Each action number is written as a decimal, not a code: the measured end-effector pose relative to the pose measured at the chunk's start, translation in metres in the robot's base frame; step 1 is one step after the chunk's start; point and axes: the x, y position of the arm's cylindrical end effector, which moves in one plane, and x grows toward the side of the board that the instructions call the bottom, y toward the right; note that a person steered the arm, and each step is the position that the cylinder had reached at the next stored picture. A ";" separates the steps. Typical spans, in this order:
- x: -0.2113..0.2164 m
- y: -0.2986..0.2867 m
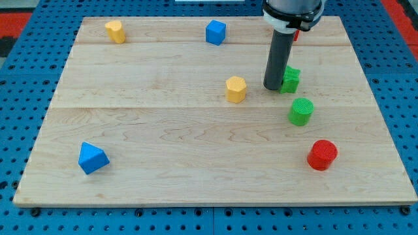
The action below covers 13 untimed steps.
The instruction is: Move the yellow hexagon to the parallel left of the blue cube
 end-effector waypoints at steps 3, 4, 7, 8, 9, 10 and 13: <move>0.012 -0.081; 0.042 -0.077; -0.009 0.009; -0.012 0.010; -0.011 0.025; -0.023 0.031; 0.032 -0.089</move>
